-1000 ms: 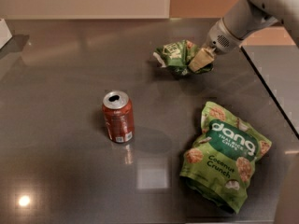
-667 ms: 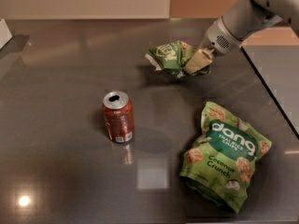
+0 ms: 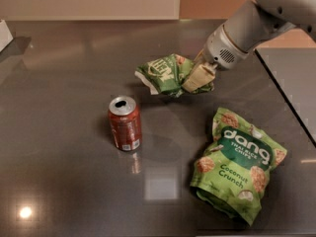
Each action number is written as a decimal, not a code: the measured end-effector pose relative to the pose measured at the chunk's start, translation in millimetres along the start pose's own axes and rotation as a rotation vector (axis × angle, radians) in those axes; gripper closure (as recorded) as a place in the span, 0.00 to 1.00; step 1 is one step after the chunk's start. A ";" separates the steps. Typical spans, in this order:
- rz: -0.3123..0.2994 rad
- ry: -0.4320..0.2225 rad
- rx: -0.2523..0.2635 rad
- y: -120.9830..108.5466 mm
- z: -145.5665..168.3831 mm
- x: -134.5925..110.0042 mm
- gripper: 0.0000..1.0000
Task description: Move green jalapeno chip bag near coke can
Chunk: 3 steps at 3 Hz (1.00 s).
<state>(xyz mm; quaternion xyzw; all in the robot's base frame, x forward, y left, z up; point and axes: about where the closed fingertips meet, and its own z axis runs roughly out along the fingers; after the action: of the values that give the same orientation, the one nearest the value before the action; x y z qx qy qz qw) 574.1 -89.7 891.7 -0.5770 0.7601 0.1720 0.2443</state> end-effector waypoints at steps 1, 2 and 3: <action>-0.058 0.005 -0.025 22.5 11.9 -2.8 1.00; -0.092 -0.003 -0.040 35.1 18.8 -3.7 0.93; -0.133 -0.029 -0.058 47.1 23.6 -3.9 0.62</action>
Offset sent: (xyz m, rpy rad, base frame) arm -0.0443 0.0303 -0.0203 0.0181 -0.0384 0.1455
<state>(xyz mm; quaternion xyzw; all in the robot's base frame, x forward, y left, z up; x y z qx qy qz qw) 533.8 -60.9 873.6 -0.6304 0.7112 0.1859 0.2495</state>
